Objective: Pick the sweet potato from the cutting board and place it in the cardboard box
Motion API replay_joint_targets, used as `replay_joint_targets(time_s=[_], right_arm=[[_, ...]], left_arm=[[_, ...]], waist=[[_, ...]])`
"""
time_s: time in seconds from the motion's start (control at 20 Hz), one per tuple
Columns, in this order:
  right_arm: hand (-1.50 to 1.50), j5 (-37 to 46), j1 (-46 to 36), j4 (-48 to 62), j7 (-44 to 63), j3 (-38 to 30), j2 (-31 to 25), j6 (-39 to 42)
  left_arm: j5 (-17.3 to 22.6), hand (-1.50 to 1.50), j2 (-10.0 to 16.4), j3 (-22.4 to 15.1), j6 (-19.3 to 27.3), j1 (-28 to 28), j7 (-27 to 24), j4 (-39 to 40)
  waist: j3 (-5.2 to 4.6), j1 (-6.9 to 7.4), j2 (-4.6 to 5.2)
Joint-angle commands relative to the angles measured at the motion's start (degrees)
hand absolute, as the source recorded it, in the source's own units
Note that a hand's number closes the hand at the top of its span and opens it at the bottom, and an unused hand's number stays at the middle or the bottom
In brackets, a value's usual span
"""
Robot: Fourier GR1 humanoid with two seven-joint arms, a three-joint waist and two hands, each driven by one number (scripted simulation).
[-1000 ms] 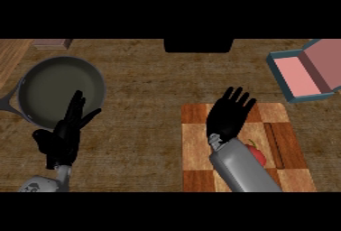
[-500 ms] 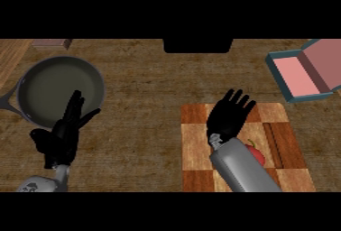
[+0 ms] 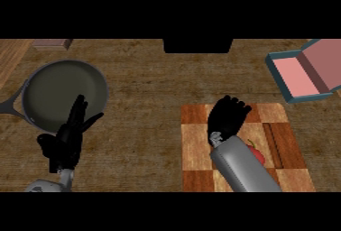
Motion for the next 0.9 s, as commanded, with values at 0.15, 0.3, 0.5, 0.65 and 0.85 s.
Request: replay_joint_targets(time_s=[0.15,0.3,0.5,0.65,0.85], right_arm=[[1.5,4.04,-2.34,6.4,5.34,3.42,0.47,-1.67],[1.5,4.89,-2.98,8.37,6.54,6.02,0.47,-4.68],[1.5,6.43,-3.39,7.0,4.15,5.04,0.48,-2.55],[1.5,-2.57,-10.95,11.03,2.17,-10.82,0.47,-7.24],[1.5,-9.96,-17.4,12.45,1.9,-23.5,0.46,-10.5]], left_arm=[[1.27,0.0,1.37,4.41,-2.1,-1.87,0.65,8.5],[0.0,0.0,-0.27,2.77,0.14,-2.25,2.87,6.3],[-0.45,0.0,-0.16,3.72,-0.84,-2.45,1.38,9.28],[-0.92,0.0,0.45,1.98,-0.98,-0.72,2.11,4.15],[-0.92,0.0,-0.35,1.57,-0.96,-0.63,1.24,4.06]], waist=[[-0.76,-0.33,1.13],[-0.69,0.23,1.14],[-0.74,-0.52,1.04],[-0.58,1.45,1.77],[-0.55,2.75,3.03]])
